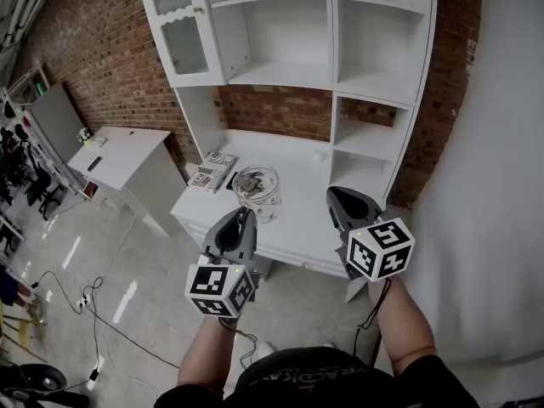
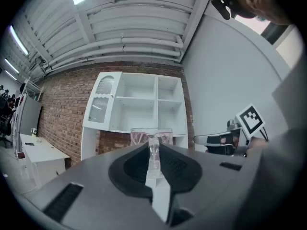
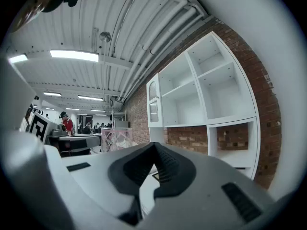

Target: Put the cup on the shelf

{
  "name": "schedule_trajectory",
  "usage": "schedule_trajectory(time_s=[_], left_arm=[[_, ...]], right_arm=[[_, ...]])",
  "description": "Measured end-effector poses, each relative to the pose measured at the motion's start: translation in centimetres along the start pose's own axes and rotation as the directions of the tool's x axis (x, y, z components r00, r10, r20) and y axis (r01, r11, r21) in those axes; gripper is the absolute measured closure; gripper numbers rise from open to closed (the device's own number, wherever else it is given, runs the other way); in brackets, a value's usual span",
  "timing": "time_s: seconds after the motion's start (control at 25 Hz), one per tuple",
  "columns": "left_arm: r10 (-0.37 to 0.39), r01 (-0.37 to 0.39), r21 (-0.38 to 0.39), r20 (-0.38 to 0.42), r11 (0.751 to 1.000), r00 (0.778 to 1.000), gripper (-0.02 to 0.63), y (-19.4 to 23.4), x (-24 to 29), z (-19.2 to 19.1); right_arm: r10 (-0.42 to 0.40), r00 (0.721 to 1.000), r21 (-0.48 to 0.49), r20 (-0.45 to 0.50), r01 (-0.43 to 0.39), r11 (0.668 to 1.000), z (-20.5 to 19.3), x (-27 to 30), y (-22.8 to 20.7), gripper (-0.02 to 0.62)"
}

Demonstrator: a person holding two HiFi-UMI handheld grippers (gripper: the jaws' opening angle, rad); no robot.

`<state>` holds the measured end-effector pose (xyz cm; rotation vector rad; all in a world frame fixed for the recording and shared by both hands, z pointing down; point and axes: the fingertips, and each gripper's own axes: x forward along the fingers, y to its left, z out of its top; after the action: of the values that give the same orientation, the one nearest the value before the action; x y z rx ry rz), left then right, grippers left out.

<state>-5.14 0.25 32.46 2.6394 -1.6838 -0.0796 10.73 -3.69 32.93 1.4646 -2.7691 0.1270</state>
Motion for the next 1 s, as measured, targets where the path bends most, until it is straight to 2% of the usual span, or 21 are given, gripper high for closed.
schedule_trajectory(time_s=[0.52,1.0], left_arm=[[-0.020,0.020,-0.013,0.001,1.000,1.000,0.568,0.9,-0.2,-0.3],[-0.038,0.038,-0.032,0.008,0.999,0.999,0.568,5.3,-0.9,0.0]], right_arm=[[-0.004,1.000,-0.004,-0.007,0.004,1.000,0.0,1.1,0.8,0.595],[-0.021,1.000,-0.019,-0.014,0.021,1.000,0.5,4.2,3.9,0.595]])
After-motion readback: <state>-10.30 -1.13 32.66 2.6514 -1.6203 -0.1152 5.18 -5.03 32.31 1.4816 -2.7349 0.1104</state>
